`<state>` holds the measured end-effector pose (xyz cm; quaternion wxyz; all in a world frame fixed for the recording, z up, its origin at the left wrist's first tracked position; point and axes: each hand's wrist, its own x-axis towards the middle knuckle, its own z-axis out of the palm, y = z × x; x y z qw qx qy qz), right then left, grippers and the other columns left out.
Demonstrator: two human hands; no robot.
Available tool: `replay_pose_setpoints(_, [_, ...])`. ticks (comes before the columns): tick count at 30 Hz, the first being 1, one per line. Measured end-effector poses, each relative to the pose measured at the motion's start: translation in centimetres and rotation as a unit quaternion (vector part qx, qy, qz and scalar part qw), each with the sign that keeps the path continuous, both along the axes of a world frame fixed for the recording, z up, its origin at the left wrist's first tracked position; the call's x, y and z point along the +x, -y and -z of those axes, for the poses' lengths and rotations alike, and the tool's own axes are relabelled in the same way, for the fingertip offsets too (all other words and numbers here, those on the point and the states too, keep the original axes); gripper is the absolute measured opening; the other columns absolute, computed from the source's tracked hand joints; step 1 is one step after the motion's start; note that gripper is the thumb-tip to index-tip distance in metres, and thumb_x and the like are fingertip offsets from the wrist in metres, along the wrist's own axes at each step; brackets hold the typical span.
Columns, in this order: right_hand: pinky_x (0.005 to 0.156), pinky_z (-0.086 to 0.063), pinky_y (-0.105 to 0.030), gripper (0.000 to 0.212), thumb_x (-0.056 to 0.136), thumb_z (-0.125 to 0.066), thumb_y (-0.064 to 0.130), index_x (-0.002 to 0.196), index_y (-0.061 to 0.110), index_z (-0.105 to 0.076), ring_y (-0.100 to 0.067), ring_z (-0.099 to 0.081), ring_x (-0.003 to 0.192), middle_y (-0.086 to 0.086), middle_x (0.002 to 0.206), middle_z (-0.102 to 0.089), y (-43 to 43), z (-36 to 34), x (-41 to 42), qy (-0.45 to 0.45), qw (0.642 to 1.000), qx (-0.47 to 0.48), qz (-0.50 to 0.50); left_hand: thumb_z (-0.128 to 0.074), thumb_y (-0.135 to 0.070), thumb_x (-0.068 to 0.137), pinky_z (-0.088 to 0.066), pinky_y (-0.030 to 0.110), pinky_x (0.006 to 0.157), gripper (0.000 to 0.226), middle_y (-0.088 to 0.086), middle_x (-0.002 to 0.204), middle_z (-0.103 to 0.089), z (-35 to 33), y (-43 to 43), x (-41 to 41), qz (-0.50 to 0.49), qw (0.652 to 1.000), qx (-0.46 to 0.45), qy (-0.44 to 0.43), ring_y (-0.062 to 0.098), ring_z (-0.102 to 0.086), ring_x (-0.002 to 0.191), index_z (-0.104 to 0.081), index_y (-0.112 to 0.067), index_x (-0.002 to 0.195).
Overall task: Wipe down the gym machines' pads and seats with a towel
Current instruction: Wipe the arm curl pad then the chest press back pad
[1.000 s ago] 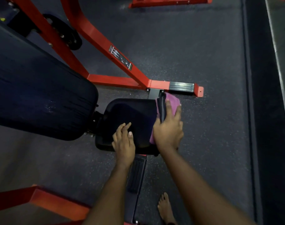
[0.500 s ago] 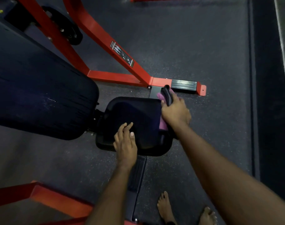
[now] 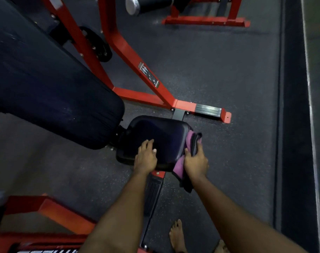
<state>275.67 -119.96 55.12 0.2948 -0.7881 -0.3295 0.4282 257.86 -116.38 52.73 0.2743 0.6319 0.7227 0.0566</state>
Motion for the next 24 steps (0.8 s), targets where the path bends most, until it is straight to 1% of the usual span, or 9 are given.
replay_pose_setpoints(2, [0.101,-0.049,-0.046,0.060,0.100,-0.057,0.042,0.156,0.039,-0.034,-0.040,-0.060,0.119,-0.015,0.132,-0.064,1.1,-1.9,1.2,-0.019,0.999,-0.014,-0.028,-0.042,-0.020,0.106,-0.041,0.048,0.108,0.043,0.009,0.151,-0.042,-2.8,0.3,0.4,-0.007,1.000,-0.010,0.022,0.030,-0.045,0.134,-0.044,-0.016,0.148])
replay_pose_setpoints(4, [0.103,-0.049,-0.048,0.061,0.099,-0.057,0.045,0.155,0.041,-0.034,-0.038,-0.060,0.119,-0.013,0.134,-0.062,2.0,-4.3,2.0,-0.025,0.998,0.006,-0.053,-0.043,-0.015,0.104,-0.046,0.043,0.101,0.036,0.012,0.137,-0.055,-5.7,1.2,0.8,-0.052,0.997,0.021,0.054,0.031,-0.054,0.123,-0.053,-0.015,0.139])
replay_pose_setpoints(7, [0.107,-0.045,-0.048,0.062,0.098,-0.059,0.046,0.155,0.040,-0.034,-0.037,-0.055,0.125,-0.012,0.140,-0.048,2.6,-8.5,2.7,-0.029,0.995,0.035,-0.087,-0.044,-0.014,0.103,-0.048,0.035,0.088,0.030,0.009,0.122,-0.064,-10.6,2.2,1.1,-0.096,0.990,0.059,0.087,0.028,-0.060,0.111,-0.061,-0.017,0.127])
replay_pose_setpoints(10, [0.108,-0.046,-0.046,0.052,0.097,-0.063,0.038,0.146,0.038,-0.048,-0.030,-0.056,0.124,-0.007,0.136,-0.054,2.6,-12.5,2.9,-0.075,0.987,0.089,-0.107,-0.047,-0.014,0.102,-0.048,0.031,0.084,0.025,0.007,0.112,-0.069,-15.4,2.8,1.2,-0.107,0.983,0.099,0.112,0.027,-0.063,0.104,-0.065,-0.019,0.118])
replay_pose_setpoints(12, [0.101,-0.050,-0.042,0.037,0.094,-0.066,0.033,0.130,0.039,-0.058,-0.027,-0.063,0.117,0.000,0.123,-0.067,2.5,-14.9,2.8,-0.097,0.980,0.126,-0.117,-0.049,-0.013,0.101,-0.049,0.034,0.087,0.023,0.007,0.112,-0.071,-19.1,3.1,1.2,-0.114,0.977,0.133,0.119,0.027,-0.064,0.104,-0.067,-0.018,0.115])
replay_pose_setpoints(14, [0.096,-0.052,-0.042,0.028,0.094,-0.065,0.034,0.120,0.040,-0.059,-0.026,-0.066,0.109,0.004,0.113,-0.072,2.4,-17.5,2.3,-0.099,0.974,0.151,-0.134,-0.050,-0.013,0.101,-0.050,0.036,0.090,0.023,0.008,0.114,-0.071,-22.7,3.4,1.1,-0.115,0.970,0.173,0.126,0.027,-0.064,0.106,-0.067,-0.016,0.116])
replay_pose_setpoints(19, [0.093,-0.053,-0.047,0.025,0.088,-0.061,0.047,0.112,0.042,-0.057,-0.020,-0.067,0.101,0.010,0.103,-0.072,0.4,-23.0,-0.3,-0.121,0.944,0.209,-0.225,-0.047,-0.008,0.097,-0.052,0.036,0.094,0.032,0.004,0.115,-0.070,-30.4,3.2,-0.5,-0.143,0.955,0.216,0.144,0.022,-0.064,0.104,-0.065,-0.020,0.119])
replay_pose_setpoints(21, [0.094,-0.053,-0.041,0.020,0.095,-0.063,0.035,0.113,0.041,-0.058,-0.016,-0.067,0.102,0.012,0.104,-0.071,-0.8,-25.2,-1.8,-0.137,0.926,0.240,-0.256,-0.045,-0.003,0.093,-0.050,0.031,0.093,0.038,0.004,0.115,-0.069,-33.0,2.6,-1.8,-0.153,0.951,0.233,0.134,0.021,-0.063,0.105,-0.065,-0.019,0.121])
replay_pose_setpoints(24, [0.089,-0.051,-0.028,0.024,0.100,-0.060,0.016,0.110,0.038,-0.057,-0.008,-0.064,0.099,0.020,0.104,-0.066,-2.8,-28.2,-4.6,-0.165,0.906,0.267,-0.282,-0.042,0.000,0.093,-0.050,0.031,0.093,0.043,0.005,0.122,-0.065,-36.7,1.5,-4.7,-0.173,0.942,0.257,0.127,0.020,-0.060,0.110,-0.063,-0.017,0.127])
